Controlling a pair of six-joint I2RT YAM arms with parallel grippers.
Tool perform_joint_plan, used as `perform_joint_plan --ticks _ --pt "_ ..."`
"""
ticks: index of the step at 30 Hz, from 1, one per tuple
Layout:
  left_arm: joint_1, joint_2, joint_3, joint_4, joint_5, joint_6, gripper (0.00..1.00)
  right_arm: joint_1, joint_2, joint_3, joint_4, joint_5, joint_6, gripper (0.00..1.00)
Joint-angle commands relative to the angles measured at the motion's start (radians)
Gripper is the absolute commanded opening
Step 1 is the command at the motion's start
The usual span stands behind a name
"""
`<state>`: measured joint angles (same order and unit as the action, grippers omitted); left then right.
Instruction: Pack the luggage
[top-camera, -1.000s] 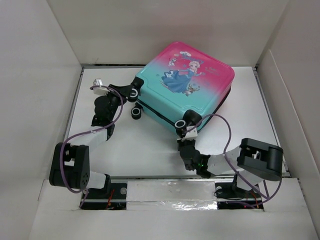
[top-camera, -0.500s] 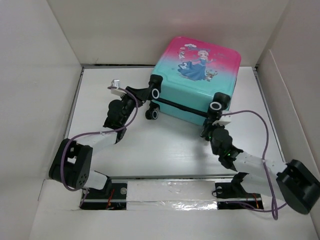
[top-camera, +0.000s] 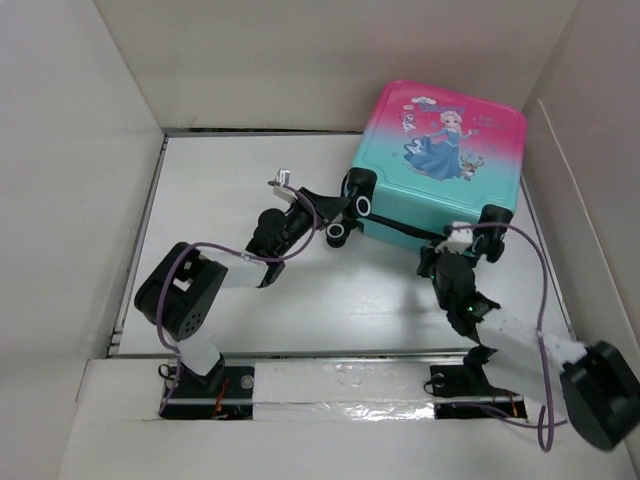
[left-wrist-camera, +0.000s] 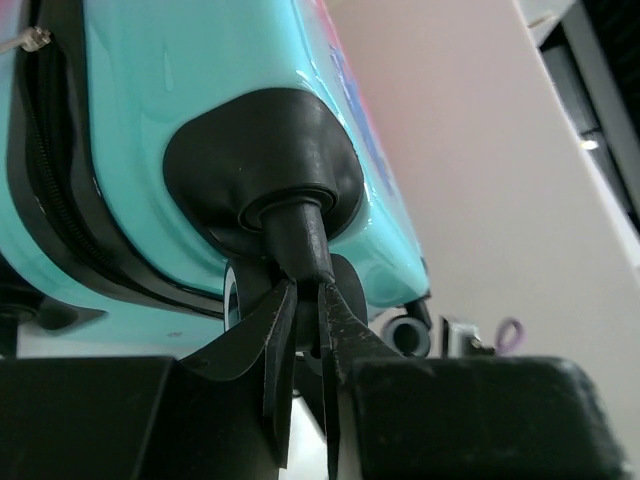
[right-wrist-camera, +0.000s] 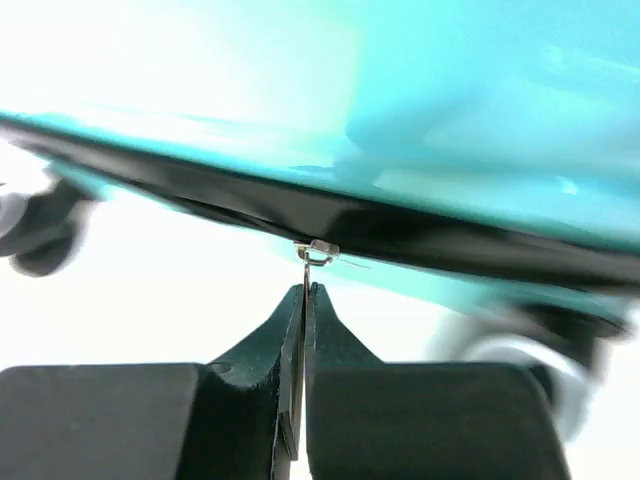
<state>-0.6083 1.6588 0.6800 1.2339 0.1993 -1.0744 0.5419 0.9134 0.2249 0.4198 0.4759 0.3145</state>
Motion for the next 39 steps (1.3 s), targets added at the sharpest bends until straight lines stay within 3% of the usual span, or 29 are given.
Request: perform_joint_plan --ticks 1,5,12,15,19,22,26,27,31,39 --pt "-0.122 0.067 0.032 0.156 0.382 -0.087 0.00 0.134 0.233 0.172 0.258 -0.258 -0.009 0.00" --pt "-0.122 0.016 0.010 0.160 0.374 -0.075 0.00 0.239 0.464 0.298 0.391 -0.324 -0.035 0.00" --pt "-0.143 -0.211 -0.078 -0.001 0.327 -0.013 0.00 0.320 0.798 0.600 0.540 -0.629 -0.114 0.00" --pt "-0.172 -0.289 -0.129 -0.027 0.273 -0.021 0.00 0.320 0.939 0.703 0.716 -0.707 -0.008 0.00" --pt "-0.186 -0.352 -0.158 -0.080 0.227 -0.006 0.00 0.320 1.027 0.746 0.951 -0.729 0.139 0.00" --pt "-0.186 -0.378 -0.165 -0.106 0.215 0.010 0.00 0.342 0.926 0.613 0.923 -0.639 0.124 0.01" --pt "-0.168 -0.401 -0.174 -0.126 0.201 0.031 0.00 0.342 0.728 0.401 0.785 -0.510 0.084 0.52" --pt "-0.157 -0.399 -0.174 -0.123 0.204 0.030 0.00 0.342 0.693 0.371 0.748 -0.488 0.066 0.57" --pt "-0.146 -0.373 -0.168 -0.084 0.235 0.013 0.00 0.400 0.520 0.311 0.457 -0.390 0.028 0.75" --pt "-0.136 -0.300 -0.145 -0.021 0.296 -0.010 0.00 0.463 0.300 0.223 0.174 -0.266 0.037 0.90"
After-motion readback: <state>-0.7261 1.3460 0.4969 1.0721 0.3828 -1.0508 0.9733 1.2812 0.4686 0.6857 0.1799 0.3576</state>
